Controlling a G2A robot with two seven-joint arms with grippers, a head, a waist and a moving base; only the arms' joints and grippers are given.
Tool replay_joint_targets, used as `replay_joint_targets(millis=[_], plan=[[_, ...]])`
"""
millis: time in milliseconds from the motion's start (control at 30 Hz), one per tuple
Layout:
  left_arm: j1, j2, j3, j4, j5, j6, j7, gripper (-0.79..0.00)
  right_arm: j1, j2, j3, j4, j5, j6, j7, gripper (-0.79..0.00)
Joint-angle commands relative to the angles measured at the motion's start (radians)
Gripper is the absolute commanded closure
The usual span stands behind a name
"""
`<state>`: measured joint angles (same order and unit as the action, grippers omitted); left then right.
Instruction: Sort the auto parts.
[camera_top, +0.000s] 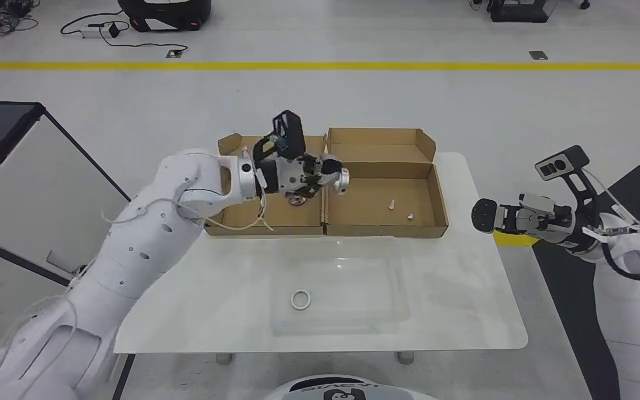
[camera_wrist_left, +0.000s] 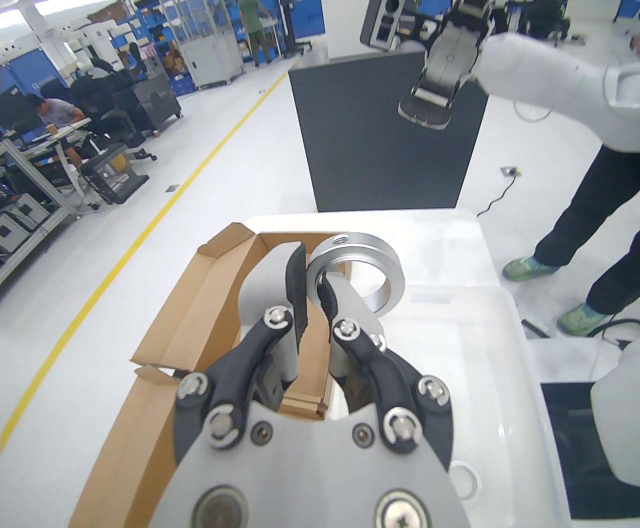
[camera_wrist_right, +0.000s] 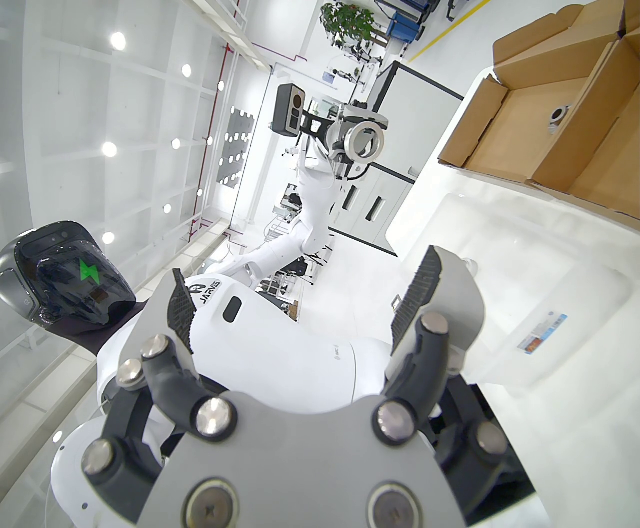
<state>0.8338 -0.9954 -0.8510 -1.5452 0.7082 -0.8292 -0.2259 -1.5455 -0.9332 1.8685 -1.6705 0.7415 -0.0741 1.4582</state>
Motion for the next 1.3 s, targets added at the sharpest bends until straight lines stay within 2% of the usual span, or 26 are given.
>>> replay_joint_targets(millis=[0,400,667,1267], plan=[[0.015,0.000,-0.011,0.005,-0.019,-0.008,0.031,0.000,0.000,0.000,0.000,0.000,0.000,0.000,0.000,-0.785],[0.076,0.000,-0.095,0.017,-0.092,-0.089,0.176,0.000,0.000,0.000,0.000,0.000,0.000,0.000,0.000,-0.785],[0.115,-0.005,-0.136,-0.005,-0.139,-0.183,0.281,0.000,0.000,0.000,0.000,0.000,0.000,0.000,0.000,-0.785],[0.160,-0.003,-0.182,-0.136,-0.254,-0.183,0.493,0.000,0.000,0.000,0.000,0.000,0.000,0.000,0.000,-0.785]])
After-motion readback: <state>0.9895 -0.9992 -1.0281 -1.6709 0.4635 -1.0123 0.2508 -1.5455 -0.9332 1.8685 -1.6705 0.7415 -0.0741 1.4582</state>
